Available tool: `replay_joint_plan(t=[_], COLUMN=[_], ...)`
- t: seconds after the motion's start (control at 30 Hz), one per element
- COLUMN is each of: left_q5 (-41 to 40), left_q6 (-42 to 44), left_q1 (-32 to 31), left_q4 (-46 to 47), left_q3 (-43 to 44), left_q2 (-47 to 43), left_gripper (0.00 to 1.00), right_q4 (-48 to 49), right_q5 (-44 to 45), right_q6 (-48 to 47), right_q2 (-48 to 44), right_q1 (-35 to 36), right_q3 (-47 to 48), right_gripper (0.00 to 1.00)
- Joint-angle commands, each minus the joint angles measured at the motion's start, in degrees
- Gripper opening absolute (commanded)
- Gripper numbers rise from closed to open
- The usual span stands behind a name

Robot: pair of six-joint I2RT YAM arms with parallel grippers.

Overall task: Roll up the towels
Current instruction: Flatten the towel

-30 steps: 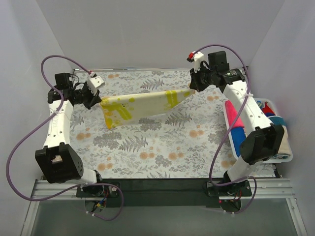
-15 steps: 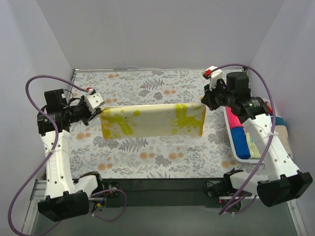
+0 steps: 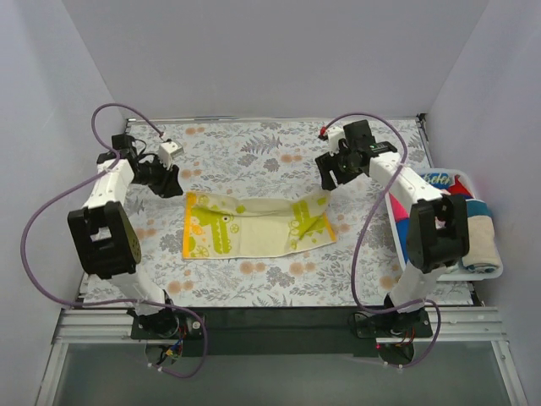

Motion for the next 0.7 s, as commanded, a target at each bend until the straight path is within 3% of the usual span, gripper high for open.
replay_joint_plan(t=[0.0, 0.13, 0.33, 0.37, 0.47, 0.67], left_q5=[-6.68, -9.62, -2.60, -2.68, -2.15, -3.47], left_q6=[-7.38, -10.12, -4.59, -4.32, -5.28, -11.24], left_q1=[0.72, 1.51, 0.46, -0.42, -2.17, -6.74], left_q4=[7.86, 7.34, 3.13, 3.12, 5.13, 10.06], left_q3=[8.01, 15.85, 8.05, 5.08, 0.84, -1.37], left_q2=[7.09, 8.72, 3.18, 2.22, 0.72, 4.04], left_gripper=[0.34, 0.39, 0.33, 0.31, 0.27, 0.24], right_q4=[2.55, -2.98, -7.99, -8.26, -8.71, -8.62], right_q5=[5.85, 5.08, -6.33, -6.96, -8.90, -9.34], right_q6=[-2.25, -4.36, -6.91, -7.09, -7.88, -9.02], right_q2=[4.18, 6.74, 2.79, 2.18, -0.02, -0.73], right_q1=[-0.62, -0.71, -0.45, -0.36, 0.52, 3.86], right_q3=[8.51, 13.98, 5.56, 4.06, -2.00, -8.24], right_gripper=[0.71, 0.72, 0.43, 0.35, 0.24, 0.19])
